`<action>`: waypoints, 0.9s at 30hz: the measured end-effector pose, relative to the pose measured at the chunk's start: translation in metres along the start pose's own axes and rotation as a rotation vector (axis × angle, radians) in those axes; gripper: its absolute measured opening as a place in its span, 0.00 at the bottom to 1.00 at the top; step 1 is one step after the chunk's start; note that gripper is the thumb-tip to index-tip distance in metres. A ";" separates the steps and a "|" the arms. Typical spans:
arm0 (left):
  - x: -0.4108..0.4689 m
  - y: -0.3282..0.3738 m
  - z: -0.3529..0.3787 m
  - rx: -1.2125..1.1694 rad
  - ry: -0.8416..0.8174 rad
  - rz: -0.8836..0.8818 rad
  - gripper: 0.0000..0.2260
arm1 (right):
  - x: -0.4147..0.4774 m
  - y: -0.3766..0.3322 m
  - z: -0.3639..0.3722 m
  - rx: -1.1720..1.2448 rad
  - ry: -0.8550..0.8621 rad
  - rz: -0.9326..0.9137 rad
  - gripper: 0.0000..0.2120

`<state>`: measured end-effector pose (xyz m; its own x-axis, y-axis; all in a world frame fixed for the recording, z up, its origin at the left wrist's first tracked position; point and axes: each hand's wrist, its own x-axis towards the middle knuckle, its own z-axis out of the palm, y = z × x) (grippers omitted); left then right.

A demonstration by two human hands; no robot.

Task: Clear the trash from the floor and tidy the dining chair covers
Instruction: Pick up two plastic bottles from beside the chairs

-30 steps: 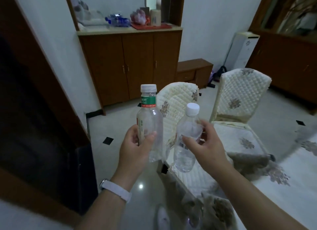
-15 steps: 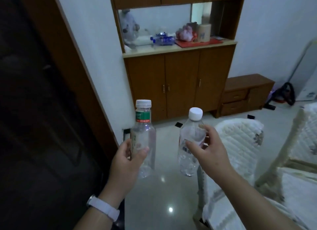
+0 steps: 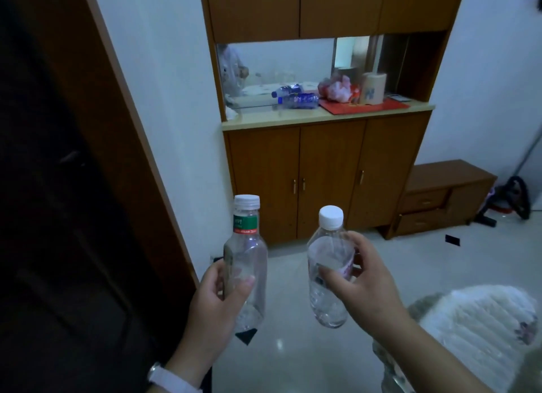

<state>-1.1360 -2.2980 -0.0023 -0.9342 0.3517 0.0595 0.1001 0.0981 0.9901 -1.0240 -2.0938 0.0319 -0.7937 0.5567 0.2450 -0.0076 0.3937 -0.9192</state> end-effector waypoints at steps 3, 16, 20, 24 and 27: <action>0.065 -0.008 -0.010 -0.002 -0.056 0.024 0.24 | 0.046 -0.003 0.025 -0.060 0.018 -0.034 0.20; 0.277 -0.028 -0.037 -0.017 -0.206 0.047 0.20 | 0.197 0.000 0.103 -0.104 0.147 0.004 0.17; 0.316 -0.029 -0.003 -0.019 -0.281 0.042 0.17 | 0.228 0.022 0.091 -0.101 0.189 0.066 0.19; 0.357 -0.027 0.045 -0.020 -0.384 0.021 0.15 | 0.263 0.052 0.068 -0.095 0.282 0.114 0.19; 0.393 -0.023 0.089 -0.007 -0.451 0.033 0.18 | 0.300 0.078 0.045 -0.075 0.323 0.152 0.20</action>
<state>-1.4745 -2.0792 -0.0129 -0.6879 0.7252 0.0315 0.1236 0.0743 0.9895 -1.2898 -1.9288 0.0194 -0.5491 0.8108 0.2026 0.1500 0.3341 -0.9305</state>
